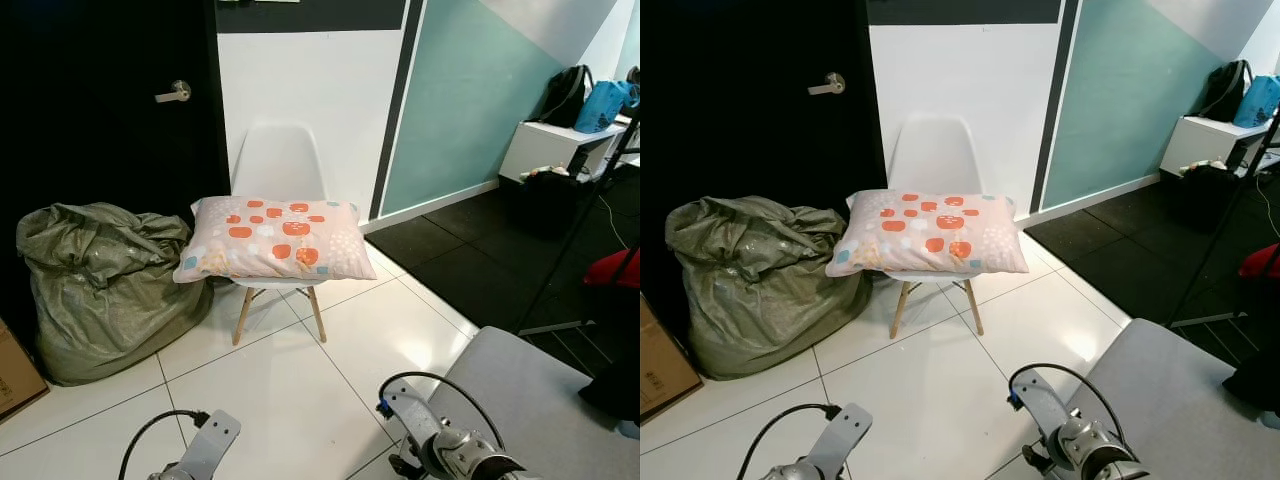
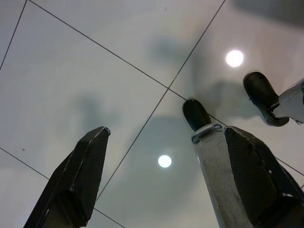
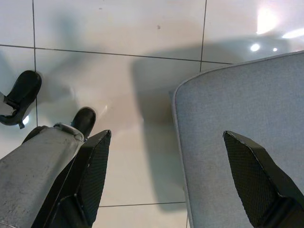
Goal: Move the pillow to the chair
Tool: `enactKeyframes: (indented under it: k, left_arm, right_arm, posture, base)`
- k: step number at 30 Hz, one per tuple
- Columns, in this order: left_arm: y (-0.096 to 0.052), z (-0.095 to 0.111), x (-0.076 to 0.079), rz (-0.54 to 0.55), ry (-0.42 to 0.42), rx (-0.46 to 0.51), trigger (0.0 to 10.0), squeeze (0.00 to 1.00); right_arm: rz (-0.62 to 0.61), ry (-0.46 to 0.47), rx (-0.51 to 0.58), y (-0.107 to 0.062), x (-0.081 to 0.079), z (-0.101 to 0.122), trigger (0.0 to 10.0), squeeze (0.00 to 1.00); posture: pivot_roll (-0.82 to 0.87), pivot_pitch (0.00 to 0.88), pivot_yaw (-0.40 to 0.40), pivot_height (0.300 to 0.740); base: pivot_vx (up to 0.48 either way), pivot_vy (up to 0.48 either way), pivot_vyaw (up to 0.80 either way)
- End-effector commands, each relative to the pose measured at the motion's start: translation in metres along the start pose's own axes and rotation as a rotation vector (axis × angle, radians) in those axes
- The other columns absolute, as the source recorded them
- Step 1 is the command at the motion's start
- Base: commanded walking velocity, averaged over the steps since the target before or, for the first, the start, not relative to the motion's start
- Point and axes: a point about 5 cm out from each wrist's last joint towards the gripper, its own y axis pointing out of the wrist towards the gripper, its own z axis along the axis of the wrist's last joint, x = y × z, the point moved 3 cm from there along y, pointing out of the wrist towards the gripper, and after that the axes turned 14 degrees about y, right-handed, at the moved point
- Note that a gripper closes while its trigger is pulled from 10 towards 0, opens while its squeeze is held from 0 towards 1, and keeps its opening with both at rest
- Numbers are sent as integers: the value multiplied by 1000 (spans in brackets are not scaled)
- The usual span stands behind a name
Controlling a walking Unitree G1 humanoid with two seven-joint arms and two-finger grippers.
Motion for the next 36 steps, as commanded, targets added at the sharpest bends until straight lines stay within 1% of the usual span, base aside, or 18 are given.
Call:
enactKeyframes:
  k: [1, 8, 26, 36]
  left_arm:
    - [0, -1, 2, -5, 4, 2, 10000, 0]
    - [0, -4, 2, -5, 2, -4, 10000, 0]
    - [0, -2, 2, -8, 14, 1, 10000, 0]
    - [0, -3, 2, -14, 21, -3, 10000, 0]
  right_arm:
    - [-2, -1, -8, -1, 2, -2, 10000, 0]
    - [5, 0, -12, 0, 0, -3, 10000, 0]
    - [4, -7, -17, -1, 3, -3, 10000, 0]
    - [6, 0, -15, -1, 2, -3, 10000, 0]
  posture:
    - [-110, 0, -83, 740]
    - [-104, 0, -75, 740]
    - [-119, 0, -76, 740]
    - [-129, 0, -58, 740]
  base:
    - [0, 0, 0]
    - [0, 0, 0]
    - [0, 0, 0]
    - [0, 0, 0]
